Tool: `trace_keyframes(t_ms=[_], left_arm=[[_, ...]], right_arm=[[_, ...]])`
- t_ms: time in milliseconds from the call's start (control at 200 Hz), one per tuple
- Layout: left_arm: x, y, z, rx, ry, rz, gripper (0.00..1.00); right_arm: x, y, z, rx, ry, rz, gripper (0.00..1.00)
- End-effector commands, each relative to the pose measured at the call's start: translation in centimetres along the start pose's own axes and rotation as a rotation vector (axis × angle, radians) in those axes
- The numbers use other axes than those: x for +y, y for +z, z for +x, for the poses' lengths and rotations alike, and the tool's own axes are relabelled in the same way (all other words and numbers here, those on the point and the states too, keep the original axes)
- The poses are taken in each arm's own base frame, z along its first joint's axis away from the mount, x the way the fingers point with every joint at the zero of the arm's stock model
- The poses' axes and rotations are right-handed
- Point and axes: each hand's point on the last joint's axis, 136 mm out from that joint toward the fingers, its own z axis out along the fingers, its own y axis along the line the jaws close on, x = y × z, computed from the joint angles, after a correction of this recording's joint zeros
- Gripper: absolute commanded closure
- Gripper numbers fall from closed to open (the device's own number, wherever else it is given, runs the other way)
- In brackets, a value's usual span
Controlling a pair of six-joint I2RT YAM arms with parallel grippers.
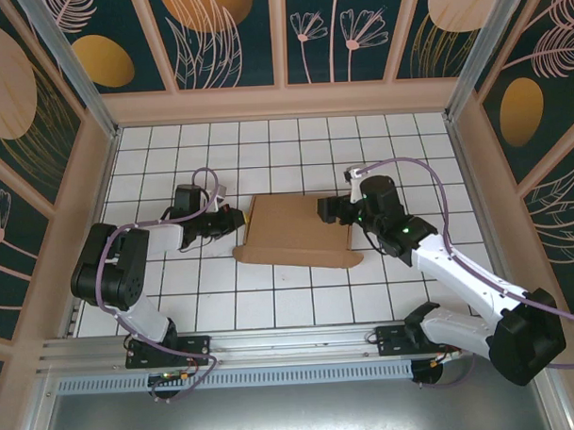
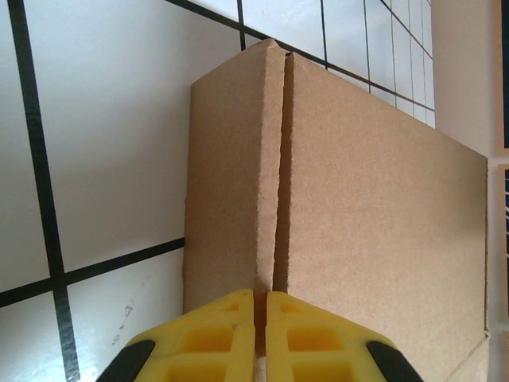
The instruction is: Fold the paper box
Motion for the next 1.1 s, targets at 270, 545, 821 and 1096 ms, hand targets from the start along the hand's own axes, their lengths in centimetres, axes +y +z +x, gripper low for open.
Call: trace_keyframes(t_ms=[270,545,821,1096], left_arm=[[2.8,0.2,0.8,0.030,-0.041,-0.103,0.92],[3.6,0.6,1.1,0.044,-0.061,-0.111,0.92],[3.6,0.6,1.1,0.047,-0.063,-0.112,0.93],[3.7,0.7,1.2,0.052,-0.068,-0.109,0.93]], right_arm=[[8.3,-1.9,3.9,-0.005,-0.904,-0.047,0.01],[11.0,-1.0,9.7,0.101,-1.450,0.065,0.01],[8.2,1.0,12.5,0.093,-1.705,0.301,0.04],[6.3,3.6,10.3,0.004,-1.841,0.540,0.12]])
